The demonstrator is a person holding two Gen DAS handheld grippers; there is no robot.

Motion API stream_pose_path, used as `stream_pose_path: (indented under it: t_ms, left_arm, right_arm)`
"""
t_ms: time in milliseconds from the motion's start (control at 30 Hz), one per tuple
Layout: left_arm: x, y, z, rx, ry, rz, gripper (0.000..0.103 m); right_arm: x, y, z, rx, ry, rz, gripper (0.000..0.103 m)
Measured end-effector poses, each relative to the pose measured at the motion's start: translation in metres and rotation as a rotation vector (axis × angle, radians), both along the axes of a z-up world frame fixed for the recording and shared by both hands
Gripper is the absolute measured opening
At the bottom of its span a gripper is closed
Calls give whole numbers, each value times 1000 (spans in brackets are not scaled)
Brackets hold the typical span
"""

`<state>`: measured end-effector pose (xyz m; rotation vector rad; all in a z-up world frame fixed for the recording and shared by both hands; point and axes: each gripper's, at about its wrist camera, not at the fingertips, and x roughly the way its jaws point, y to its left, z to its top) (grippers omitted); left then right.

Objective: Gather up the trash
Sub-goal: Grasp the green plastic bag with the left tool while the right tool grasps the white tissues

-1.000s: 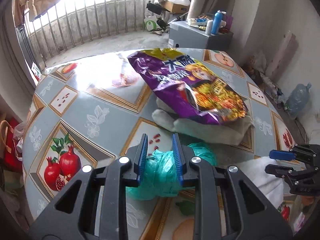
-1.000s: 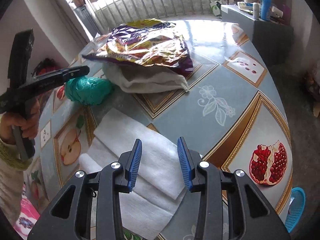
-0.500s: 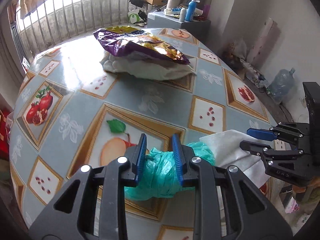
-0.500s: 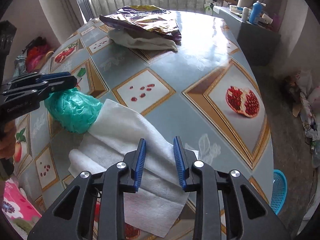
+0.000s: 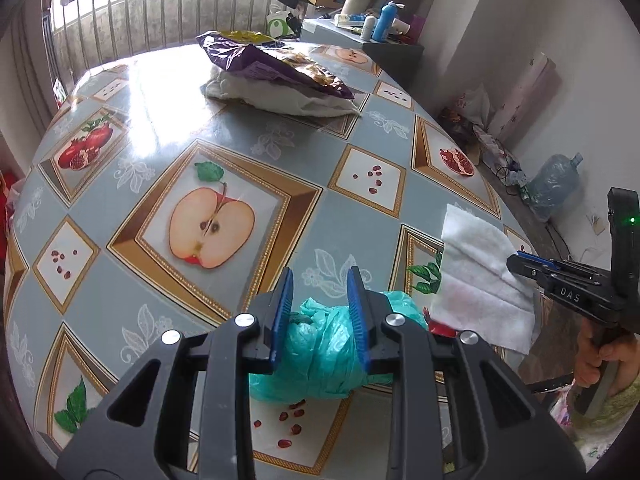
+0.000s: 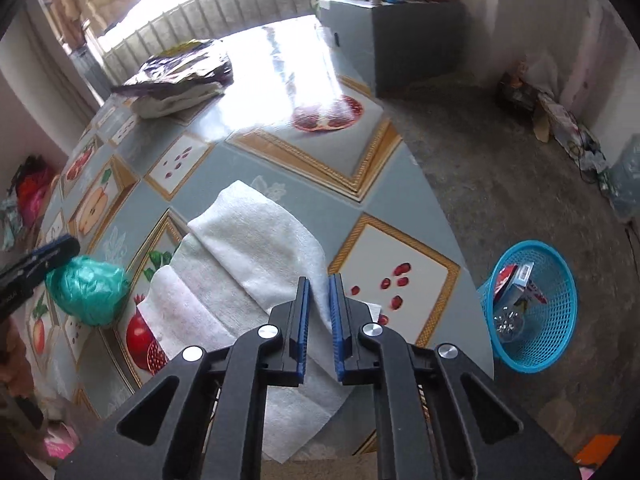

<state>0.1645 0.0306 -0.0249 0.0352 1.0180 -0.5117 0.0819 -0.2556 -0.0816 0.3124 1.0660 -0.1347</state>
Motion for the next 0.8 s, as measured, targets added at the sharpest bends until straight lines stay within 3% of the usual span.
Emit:
stream_pose_path:
  t_ms: [233,367,400,500,567,633,700,800]
  left_arm:
    - [-21,-4,3,-83,78,-4,35]
    - [-39,-10,19,-99,-36,-136,62]
    - [-44,-13,23,-85,-63,-195,71]
    - [-60,-32,24,55,-158,-361,75]
    - [-67,-44,14,205,-211,-403,75]
    - [-66,-49,5,297,-217,-411,75]
    - [-62,-52,-1,323,-195,-401,74]
    - [-55,-52,-4,300,-149,-357,69]
  right_arm:
    - [-19,-30,-6,225,-43,-168,8]
    - [-29,-31,-6,270,-57,-147,9]
    - [-30,-30,-5,273,-60,-135,9]
    - [-31,-28,-5,286,-54,-105,9]
    - [-32,-28,-8,308,-44,-96,9]
    - [-34,-28,-9,315,-36,-92,10]
    - [-37,-28,-9,324,-34,-82,10]
    - [-41,-27,-8,334,-33,-75,10]
